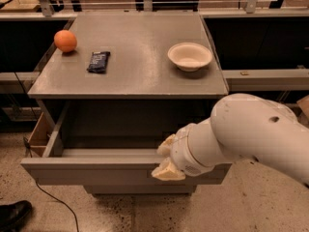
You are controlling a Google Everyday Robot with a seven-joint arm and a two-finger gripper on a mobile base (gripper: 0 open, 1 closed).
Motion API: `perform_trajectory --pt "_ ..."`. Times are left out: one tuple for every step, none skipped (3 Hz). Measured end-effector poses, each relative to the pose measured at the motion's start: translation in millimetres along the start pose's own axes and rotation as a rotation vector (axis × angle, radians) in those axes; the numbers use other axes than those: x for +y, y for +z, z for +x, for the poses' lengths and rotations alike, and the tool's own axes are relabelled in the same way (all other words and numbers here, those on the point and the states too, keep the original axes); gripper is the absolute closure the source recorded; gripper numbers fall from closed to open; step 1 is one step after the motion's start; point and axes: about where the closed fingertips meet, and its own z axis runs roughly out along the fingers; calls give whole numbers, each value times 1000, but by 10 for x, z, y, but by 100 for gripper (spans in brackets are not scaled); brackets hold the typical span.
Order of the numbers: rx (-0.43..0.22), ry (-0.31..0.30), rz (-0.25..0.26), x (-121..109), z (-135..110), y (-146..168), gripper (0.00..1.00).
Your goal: Close top drawer
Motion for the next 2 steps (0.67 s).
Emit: perform_trajectory --pt "21 -4 -45 298 59 35 80" --pt "15 5 -80 571 54 296 100"
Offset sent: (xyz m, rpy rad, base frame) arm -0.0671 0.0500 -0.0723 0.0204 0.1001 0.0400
